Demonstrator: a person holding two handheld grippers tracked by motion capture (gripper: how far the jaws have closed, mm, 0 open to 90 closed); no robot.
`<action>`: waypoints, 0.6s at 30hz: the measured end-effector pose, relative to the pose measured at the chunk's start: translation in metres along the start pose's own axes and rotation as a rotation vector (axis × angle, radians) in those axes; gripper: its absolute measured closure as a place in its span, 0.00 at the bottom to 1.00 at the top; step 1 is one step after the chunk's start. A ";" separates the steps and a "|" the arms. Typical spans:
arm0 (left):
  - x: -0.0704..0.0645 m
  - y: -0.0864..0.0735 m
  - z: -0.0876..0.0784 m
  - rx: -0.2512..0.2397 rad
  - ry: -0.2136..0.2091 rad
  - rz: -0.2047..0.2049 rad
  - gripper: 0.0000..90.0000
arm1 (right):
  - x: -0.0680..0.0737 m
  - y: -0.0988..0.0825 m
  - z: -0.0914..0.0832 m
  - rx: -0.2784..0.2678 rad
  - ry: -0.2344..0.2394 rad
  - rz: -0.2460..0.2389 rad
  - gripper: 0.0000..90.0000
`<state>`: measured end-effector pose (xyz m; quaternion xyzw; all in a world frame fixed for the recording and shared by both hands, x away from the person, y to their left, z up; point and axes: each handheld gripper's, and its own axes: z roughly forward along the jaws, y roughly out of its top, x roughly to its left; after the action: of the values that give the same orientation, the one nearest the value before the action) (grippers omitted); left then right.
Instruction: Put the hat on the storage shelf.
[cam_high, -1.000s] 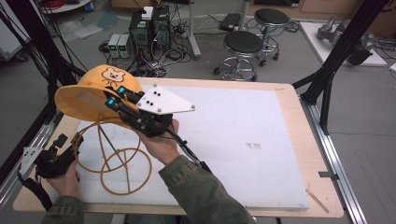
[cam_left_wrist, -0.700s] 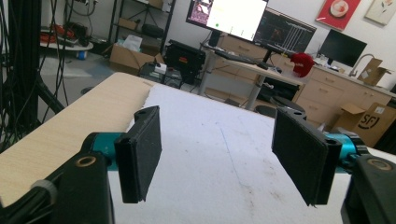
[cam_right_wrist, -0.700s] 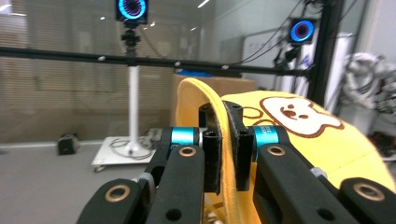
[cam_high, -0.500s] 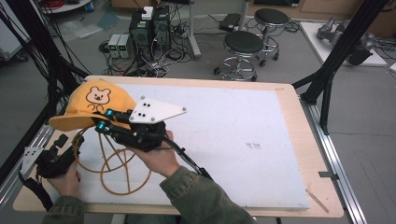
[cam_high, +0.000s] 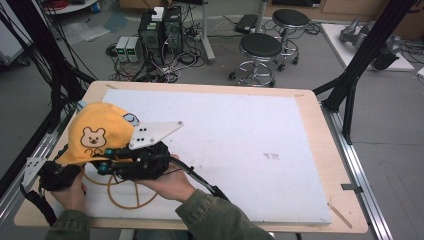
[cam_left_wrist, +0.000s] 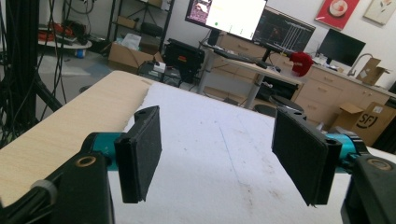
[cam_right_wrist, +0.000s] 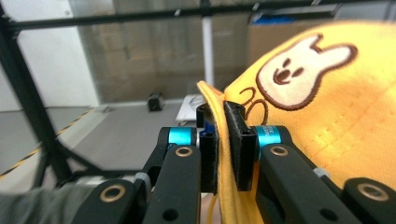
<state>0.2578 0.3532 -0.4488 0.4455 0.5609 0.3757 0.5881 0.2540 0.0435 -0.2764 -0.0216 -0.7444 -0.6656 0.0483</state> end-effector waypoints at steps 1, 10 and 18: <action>0.000 0.000 0.000 -0.002 0.000 0.000 0.37 | 0.000 -0.007 0.002 0.034 0.014 0.014 0.92; -0.002 -0.001 0.001 0.006 -0.005 0.009 0.37 | -0.001 -0.020 0.000 0.080 0.084 0.062 0.93; -0.002 -0.001 0.002 0.006 -0.005 0.007 0.37 | -0.001 -0.020 0.001 0.110 0.102 0.067 0.91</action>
<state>0.2591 0.3510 -0.4493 0.4501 0.5590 0.3750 0.5868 0.2526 0.0419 -0.2965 -0.0101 -0.7753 -0.6220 0.1094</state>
